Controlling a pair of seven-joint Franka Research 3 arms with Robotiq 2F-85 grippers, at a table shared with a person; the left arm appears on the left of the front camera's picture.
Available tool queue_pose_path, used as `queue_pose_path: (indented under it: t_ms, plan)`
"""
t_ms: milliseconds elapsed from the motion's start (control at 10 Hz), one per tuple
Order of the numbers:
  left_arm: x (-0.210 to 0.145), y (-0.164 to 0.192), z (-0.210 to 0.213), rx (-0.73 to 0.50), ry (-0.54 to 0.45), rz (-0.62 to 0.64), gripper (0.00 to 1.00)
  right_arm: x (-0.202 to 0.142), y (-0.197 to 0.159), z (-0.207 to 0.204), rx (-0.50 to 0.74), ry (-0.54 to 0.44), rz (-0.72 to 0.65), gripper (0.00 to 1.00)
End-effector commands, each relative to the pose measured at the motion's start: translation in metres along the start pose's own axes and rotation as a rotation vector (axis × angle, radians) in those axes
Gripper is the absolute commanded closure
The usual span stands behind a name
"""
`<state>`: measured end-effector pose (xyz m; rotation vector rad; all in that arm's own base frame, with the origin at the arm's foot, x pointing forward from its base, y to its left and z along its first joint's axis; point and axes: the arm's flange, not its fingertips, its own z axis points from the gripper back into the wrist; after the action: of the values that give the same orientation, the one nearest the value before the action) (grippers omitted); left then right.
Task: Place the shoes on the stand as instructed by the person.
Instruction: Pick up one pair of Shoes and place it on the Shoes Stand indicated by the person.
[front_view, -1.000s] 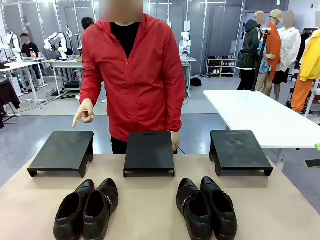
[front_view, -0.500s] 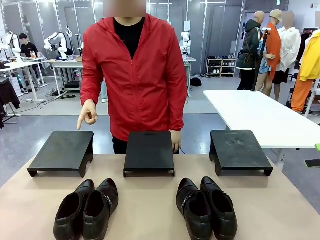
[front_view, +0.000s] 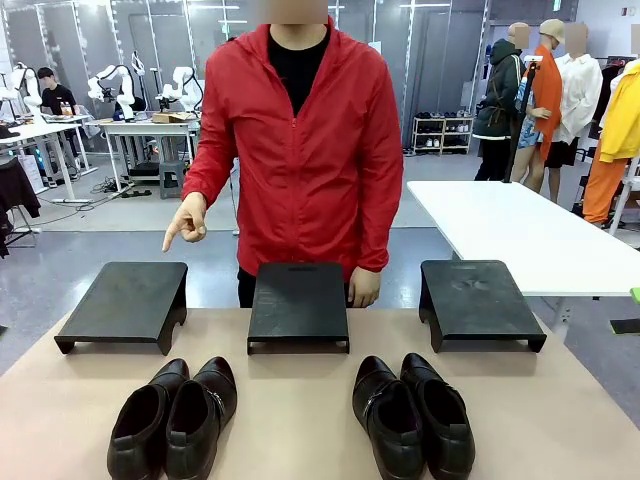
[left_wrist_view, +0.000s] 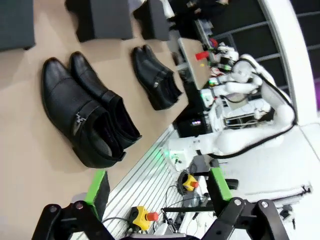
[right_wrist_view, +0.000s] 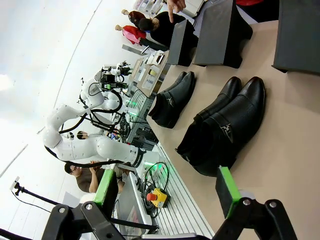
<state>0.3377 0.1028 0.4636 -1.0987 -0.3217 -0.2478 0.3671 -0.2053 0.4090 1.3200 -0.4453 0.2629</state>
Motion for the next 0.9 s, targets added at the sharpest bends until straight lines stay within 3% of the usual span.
queue_pose_path:
  t_ms: [0,500,800]
  plan:
    - [-0.004,-0.041,-0.060,0.192,0.063,0.084,0.00,0.000,0.001,0.000,0.007,0.000,0.002,0.00]
    - [-0.021,-0.090,-0.202,0.581,0.211,0.020,0.00,0.000,0.001,0.000,0.007,0.000,0.002,0.00]
    - [-0.029,-0.086,-0.253,0.811,0.191,-0.028,0.00,0.000,0.001,0.000,0.007,0.000,0.002,0.00]
